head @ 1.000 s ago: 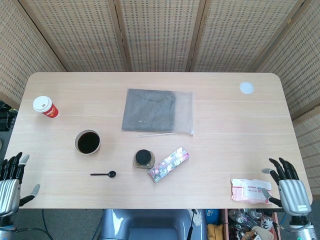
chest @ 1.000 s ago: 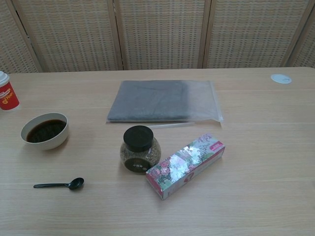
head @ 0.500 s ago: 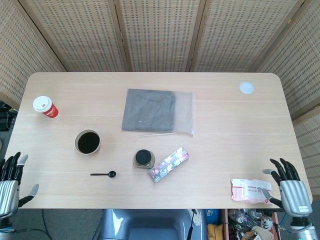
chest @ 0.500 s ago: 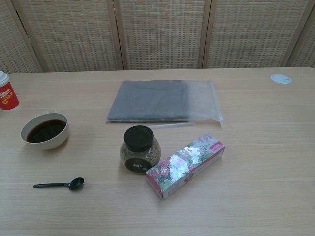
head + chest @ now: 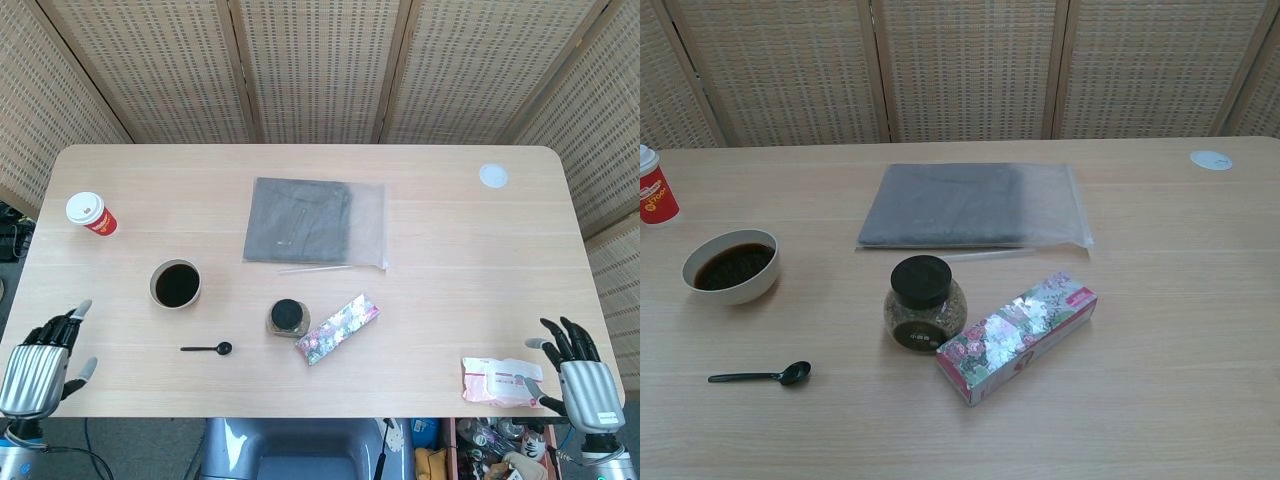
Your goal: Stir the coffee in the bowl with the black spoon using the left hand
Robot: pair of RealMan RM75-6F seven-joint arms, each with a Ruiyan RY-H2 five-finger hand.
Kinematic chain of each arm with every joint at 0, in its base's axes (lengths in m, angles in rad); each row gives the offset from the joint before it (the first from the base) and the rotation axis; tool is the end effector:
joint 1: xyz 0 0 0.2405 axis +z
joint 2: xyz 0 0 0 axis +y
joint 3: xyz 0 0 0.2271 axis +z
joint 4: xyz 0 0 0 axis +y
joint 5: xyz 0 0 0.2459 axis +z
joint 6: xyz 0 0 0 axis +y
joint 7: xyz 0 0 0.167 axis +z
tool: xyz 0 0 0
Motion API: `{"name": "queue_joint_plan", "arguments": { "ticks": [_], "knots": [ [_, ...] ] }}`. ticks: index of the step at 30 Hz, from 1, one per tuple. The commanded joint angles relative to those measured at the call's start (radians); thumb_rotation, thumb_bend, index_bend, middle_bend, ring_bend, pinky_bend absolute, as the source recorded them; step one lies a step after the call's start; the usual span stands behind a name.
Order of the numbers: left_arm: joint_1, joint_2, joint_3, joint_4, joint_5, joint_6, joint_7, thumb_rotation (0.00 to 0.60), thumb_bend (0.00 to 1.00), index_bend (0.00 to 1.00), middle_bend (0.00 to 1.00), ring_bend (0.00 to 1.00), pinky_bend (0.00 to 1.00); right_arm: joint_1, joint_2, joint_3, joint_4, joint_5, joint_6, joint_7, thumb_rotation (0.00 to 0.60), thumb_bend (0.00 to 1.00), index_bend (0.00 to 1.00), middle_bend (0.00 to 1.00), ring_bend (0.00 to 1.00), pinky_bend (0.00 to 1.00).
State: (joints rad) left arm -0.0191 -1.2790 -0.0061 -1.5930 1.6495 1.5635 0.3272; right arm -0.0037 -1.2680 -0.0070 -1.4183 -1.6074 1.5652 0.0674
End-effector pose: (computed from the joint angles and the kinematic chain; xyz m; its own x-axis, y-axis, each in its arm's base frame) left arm -0.2671 0.1731 0.0651 0.5609 -0.0349 0.8271 0.8224 -0.0907 -0.5616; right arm -0.3208 -0.1640 0.0827 0.3784 -0.0164 0.9255 -0.9253 -0.0333 0.3777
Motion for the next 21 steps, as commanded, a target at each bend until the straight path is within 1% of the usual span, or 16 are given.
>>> {"name": "queue_joint_plan", "arguments": {
  "ticks": [1, 3, 8, 10, 14, 21],
  "knots": [
    [-0.049, 0.009, -0.002, -0.016, 0.013, -0.069, 0.040, 0.600, 0.29, 0.16, 0.50, 0.51, 0.60, 0.000, 0.000, 0.000, 0.001, 0.001, -0.001, 0.000, 0.600, 0.38, 0.37, 0.22, 0.06, 0.14],
    [-0.073, 0.004, -0.005, -0.021, 0.011, -0.104, 0.053, 0.600, 0.29, 0.20, 0.56, 0.56, 0.63, 0.000, 0.000, 0.000, 0.001, 0.002, -0.002, 0.000, 0.600, 0.38, 0.37, 0.22, 0.06, 0.13],
    [-0.130, -0.026, -0.013, -0.020, -0.008, -0.195, 0.077, 0.600, 0.29, 0.33, 0.72, 0.69, 0.70, 0.001, 0.000, 0.000, 0.003, 0.006, -0.007, 0.001, 0.600, 0.38, 0.37, 0.22, 0.06, 0.14],
    [-0.151, -0.039, -0.018, -0.016, -0.030, -0.233, 0.089, 0.600, 0.29, 0.37, 0.76, 0.72, 0.71, 0.001, 0.001, 0.000, 0.004, 0.006, -0.008, 0.001, 0.600, 0.38, 0.37, 0.22, 0.06, 0.14],
    [-0.180, -0.060, -0.026, -0.014, -0.063, -0.284, 0.112, 0.600, 0.29, 0.41, 0.79, 0.75, 0.71, 0.001, 0.001, 0.000, 0.004, 0.007, -0.010, 0.001, 0.600, 0.38, 0.37, 0.22, 0.06, 0.13],
    [-0.229, -0.110, -0.035, 0.004, -0.120, -0.364, 0.149, 0.600, 0.29, 0.41, 0.80, 0.76, 0.71, 0.001, 0.001, -0.001, 0.004, 0.011, -0.014, -0.002, 0.600, 0.38, 0.37, 0.22, 0.06, 0.13]
  ]
}}
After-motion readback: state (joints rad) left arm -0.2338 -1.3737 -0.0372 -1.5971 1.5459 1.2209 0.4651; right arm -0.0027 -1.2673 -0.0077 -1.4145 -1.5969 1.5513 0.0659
